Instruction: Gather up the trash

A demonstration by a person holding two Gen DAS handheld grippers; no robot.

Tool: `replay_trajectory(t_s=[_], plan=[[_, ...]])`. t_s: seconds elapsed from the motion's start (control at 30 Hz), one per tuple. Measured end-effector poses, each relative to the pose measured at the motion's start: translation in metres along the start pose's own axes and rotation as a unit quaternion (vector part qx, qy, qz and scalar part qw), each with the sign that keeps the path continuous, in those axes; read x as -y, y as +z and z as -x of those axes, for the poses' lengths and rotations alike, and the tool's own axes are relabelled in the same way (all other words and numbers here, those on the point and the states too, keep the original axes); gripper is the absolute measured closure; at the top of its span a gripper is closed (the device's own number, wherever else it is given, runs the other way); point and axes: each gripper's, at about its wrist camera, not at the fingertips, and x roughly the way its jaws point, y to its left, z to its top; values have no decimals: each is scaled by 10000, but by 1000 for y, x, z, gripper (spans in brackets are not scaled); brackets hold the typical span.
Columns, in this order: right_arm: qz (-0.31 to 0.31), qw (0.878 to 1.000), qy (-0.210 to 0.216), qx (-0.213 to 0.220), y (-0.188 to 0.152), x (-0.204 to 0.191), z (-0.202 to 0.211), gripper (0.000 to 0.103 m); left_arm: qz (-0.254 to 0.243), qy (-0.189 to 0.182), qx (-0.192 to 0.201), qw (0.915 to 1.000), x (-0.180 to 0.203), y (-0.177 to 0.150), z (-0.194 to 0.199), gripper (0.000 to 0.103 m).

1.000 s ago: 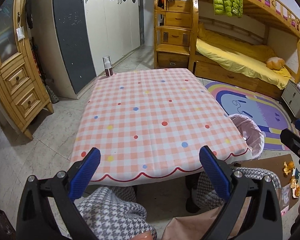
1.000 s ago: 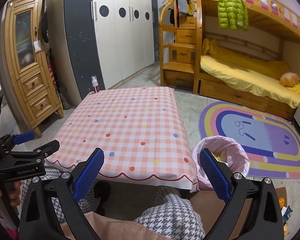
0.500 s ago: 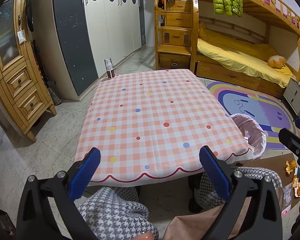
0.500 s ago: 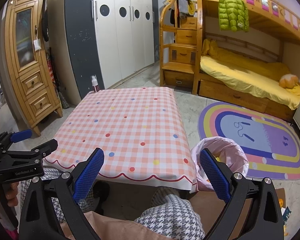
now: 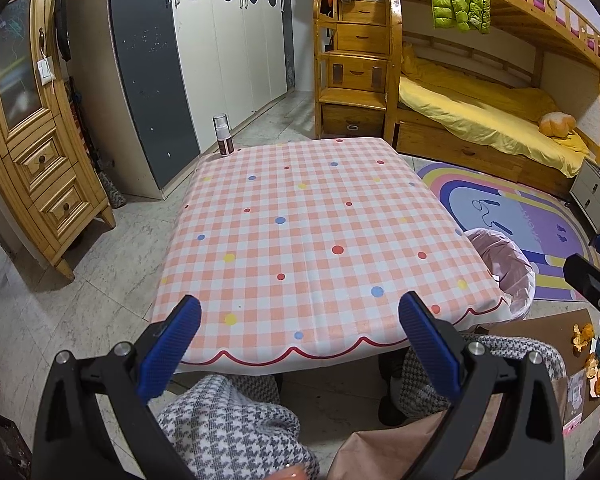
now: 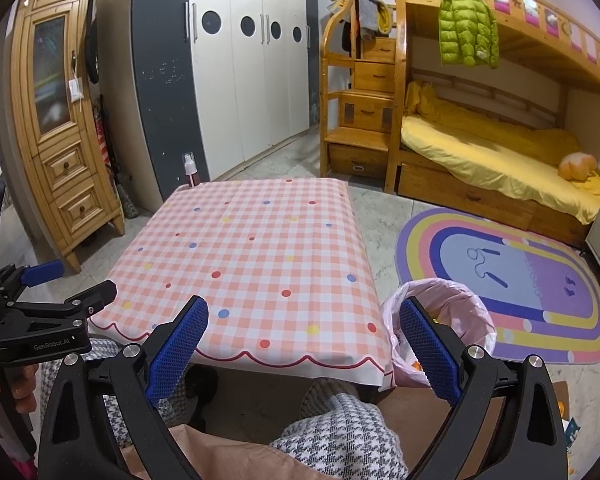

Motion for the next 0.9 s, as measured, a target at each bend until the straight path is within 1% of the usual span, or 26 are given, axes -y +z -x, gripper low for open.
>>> replay_trajectory(t_s=[0.9], plan=[[4, 10000, 2, 4, 1, 0, 0, 8, 9, 62, 16, 10000, -3, 4, 1, 7]])
